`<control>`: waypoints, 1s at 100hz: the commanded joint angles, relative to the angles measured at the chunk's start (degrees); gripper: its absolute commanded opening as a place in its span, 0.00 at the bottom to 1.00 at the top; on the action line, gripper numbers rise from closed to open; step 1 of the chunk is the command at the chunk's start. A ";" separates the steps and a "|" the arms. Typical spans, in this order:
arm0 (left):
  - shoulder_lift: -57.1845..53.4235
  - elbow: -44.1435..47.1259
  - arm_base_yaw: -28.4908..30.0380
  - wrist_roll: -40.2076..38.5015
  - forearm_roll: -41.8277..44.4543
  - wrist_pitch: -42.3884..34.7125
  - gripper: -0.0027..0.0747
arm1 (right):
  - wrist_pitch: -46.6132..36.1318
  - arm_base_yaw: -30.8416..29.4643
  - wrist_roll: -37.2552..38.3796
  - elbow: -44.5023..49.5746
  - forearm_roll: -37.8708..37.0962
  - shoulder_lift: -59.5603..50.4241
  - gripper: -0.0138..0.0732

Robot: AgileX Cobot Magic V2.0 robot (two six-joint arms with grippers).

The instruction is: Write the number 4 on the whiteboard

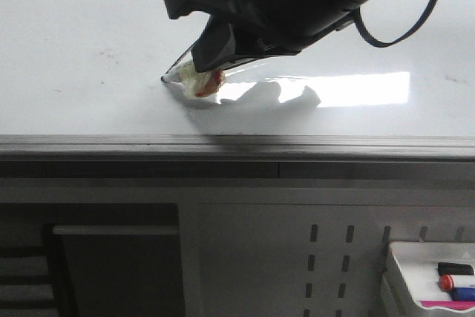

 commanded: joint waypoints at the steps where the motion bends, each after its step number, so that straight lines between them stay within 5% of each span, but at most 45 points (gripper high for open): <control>1: 0.37 -1.32 0.09 -0.53 -1.01 -4.29 0.01 | -1.89 -1.73 -0.27 -1.00 0.35 -0.94 0.09; 75: 0.37 -1.32 0.09 -0.53 -0.29 -4.51 0.01 | 5.02 -21.70 -0.27 10.92 0.25 -18.65 0.09; 100: 0.37 -1.32 0.09 -0.53 -0.29 -5.39 0.01 | 7.22 -23.10 -0.27 10.50 0.71 -19.62 0.09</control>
